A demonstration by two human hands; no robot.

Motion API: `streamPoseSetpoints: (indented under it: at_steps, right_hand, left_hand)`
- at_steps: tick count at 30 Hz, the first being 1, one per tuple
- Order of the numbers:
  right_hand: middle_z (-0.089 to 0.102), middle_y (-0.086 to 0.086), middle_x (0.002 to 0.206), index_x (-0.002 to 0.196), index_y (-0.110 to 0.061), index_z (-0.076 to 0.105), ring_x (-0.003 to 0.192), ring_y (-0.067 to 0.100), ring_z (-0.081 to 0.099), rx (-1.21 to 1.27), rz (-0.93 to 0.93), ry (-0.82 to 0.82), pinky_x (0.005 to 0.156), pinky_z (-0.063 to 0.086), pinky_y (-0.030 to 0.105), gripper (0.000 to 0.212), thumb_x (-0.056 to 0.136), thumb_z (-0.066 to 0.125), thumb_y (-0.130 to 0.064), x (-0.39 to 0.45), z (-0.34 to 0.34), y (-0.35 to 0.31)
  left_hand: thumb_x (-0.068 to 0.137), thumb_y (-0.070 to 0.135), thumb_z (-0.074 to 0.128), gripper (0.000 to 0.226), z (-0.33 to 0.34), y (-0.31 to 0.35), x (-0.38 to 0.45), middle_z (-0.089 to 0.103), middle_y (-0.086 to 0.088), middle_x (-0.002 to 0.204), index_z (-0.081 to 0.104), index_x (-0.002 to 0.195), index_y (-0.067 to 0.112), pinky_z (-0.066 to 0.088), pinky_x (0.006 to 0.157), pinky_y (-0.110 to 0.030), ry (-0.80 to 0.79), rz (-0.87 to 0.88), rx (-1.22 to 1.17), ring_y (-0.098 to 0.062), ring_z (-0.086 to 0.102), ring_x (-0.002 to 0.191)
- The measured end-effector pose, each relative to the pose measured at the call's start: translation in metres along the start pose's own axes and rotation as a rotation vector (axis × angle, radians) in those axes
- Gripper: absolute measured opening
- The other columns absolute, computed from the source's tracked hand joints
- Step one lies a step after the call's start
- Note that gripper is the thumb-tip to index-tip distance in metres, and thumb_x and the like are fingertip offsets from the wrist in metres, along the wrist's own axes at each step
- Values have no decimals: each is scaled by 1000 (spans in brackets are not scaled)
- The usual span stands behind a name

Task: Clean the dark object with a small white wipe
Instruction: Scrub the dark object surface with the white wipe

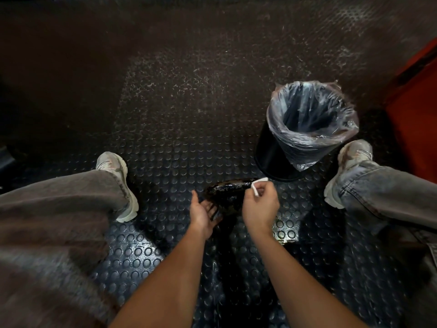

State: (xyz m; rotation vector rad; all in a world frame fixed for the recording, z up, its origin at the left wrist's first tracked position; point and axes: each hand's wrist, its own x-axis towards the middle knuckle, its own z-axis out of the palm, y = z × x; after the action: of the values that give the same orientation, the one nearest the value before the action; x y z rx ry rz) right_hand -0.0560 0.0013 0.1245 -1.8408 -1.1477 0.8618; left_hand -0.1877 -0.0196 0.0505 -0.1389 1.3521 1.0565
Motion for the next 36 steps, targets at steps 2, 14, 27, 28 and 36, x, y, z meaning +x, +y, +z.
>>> streamPoseSetpoints:
  at_steps: [2,14,27,28,36]
  right_hand:
    - [57,-7,90,86,-17,60,75,5,54,-68,-177,-116,62,41,16,11,83,63,-8,-11,7,3]
    - [62,-3,71,84,-20,56,65,20,60,83,271,70,53,40,20,14,87,62,-7,11,-2,12]
    - [65,-6,81,82,-23,62,73,14,62,-35,84,-117,59,45,20,15,83,65,-9,-3,6,25]
    - [65,-4,77,84,-21,61,69,16,62,28,206,-60,54,43,16,14,85,65,-8,1,5,25]
    - [62,-3,91,88,-20,59,75,10,60,102,47,48,60,44,13,15,85,63,-6,-1,3,1]
  left_hand:
    - [97,73,19,82,0,0,0,70,-7,117,66,125,12,46,100,-44,-16,4,3,-22,63,106]
    - [95,75,19,83,-2,2,0,59,-6,137,61,132,13,38,108,-53,0,22,-18,-24,52,129]
    - [96,74,20,81,-1,2,-2,64,-5,127,64,125,13,43,103,-48,-3,12,-10,-22,58,120]
    - [96,74,20,79,-2,1,-1,63,-5,127,64,122,14,41,106,-49,2,15,-11,-22,56,121]
    - [95,76,21,83,-2,1,-2,65,-7,130,63,130,13,44,105,-48,-2,18,-9,-23,59,121]
